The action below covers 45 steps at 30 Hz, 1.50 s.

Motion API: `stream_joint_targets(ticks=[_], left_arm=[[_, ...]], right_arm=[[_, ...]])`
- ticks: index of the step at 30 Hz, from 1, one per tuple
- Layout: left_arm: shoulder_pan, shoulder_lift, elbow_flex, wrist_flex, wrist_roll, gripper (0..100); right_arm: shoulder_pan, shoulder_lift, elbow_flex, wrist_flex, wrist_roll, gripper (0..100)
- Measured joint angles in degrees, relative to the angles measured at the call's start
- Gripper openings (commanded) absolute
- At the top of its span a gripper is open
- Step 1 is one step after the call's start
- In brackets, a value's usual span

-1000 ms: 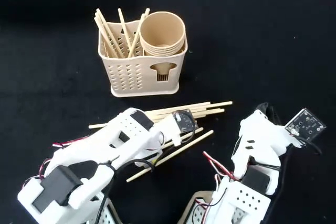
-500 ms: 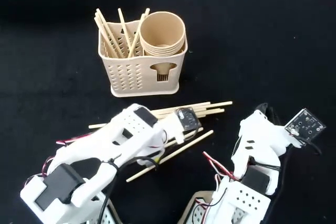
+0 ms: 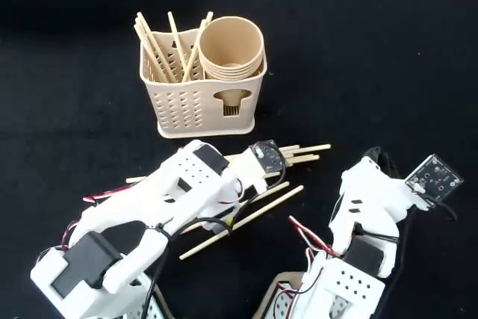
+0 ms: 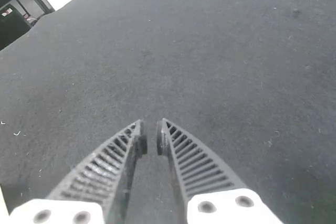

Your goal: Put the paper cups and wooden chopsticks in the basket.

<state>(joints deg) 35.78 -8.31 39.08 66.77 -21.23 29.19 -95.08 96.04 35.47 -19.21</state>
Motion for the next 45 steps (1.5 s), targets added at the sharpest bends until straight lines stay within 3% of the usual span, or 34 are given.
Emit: stream_joint_targets(ticks=[8,16,25,34,41,45], left_arm=[[5.0,0.2,0.0,0.1,4.8,20],[1.9,0.2,0.7,-1.3,5.1,25],[3.6,0.2,1.9,-1.5,5.1,24],[1.7,0.4,5.8,-7.6,5.0,25],[1.2,5.7,3.3,-6.4,3.6,24],[1.2,7.6,1.6,-5.5,3.6,16]], right_arm=[[0.0,0.0,0.0,0.0,0.0,6.4],[0.0,0.0,0.0,0.0,0.0,6.4],[0.0,0.0,0.0,0.0,0.0,6.4],[0.0,0.0,0.0,0.0,0.0,6.4],[0.0,0.0,0.0,0.0,0.0,6.4],[0.0,0.0,0.0,0.0,0.0,6.4]])
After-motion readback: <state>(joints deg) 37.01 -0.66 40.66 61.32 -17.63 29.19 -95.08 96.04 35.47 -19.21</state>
